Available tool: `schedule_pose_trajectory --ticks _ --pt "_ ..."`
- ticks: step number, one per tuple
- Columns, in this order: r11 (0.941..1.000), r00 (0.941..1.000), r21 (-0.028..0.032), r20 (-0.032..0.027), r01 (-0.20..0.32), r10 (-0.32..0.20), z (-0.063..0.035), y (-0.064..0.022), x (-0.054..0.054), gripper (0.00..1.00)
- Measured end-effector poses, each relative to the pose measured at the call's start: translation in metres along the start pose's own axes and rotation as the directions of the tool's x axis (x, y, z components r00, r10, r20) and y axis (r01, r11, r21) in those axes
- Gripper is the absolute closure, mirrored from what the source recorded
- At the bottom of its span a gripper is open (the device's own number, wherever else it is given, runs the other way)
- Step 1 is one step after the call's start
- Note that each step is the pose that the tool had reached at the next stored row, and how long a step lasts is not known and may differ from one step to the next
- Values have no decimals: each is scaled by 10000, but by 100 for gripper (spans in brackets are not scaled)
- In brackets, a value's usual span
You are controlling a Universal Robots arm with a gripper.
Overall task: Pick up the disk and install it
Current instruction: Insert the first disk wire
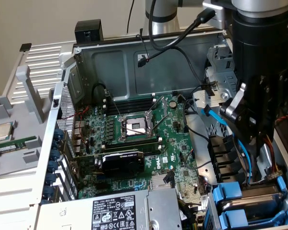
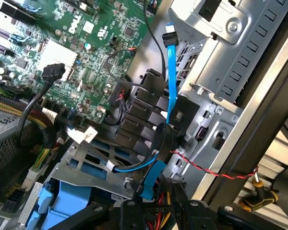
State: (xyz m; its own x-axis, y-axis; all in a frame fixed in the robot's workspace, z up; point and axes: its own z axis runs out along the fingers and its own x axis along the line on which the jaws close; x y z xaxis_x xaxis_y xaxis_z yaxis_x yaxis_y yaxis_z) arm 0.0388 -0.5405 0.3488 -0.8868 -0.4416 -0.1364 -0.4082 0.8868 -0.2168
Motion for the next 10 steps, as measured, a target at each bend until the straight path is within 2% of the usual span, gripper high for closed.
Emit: schedule_pose_trajectory --ticks 6,8,10 --pt "9999 9999 28 -25 -157 157 -6 37 -19 65" --pt "9998 9998 60 -33 -196 196 -7 45 -23 65" --pt "9997 9997 118 -49 -220 220 -8 52 -27 65"
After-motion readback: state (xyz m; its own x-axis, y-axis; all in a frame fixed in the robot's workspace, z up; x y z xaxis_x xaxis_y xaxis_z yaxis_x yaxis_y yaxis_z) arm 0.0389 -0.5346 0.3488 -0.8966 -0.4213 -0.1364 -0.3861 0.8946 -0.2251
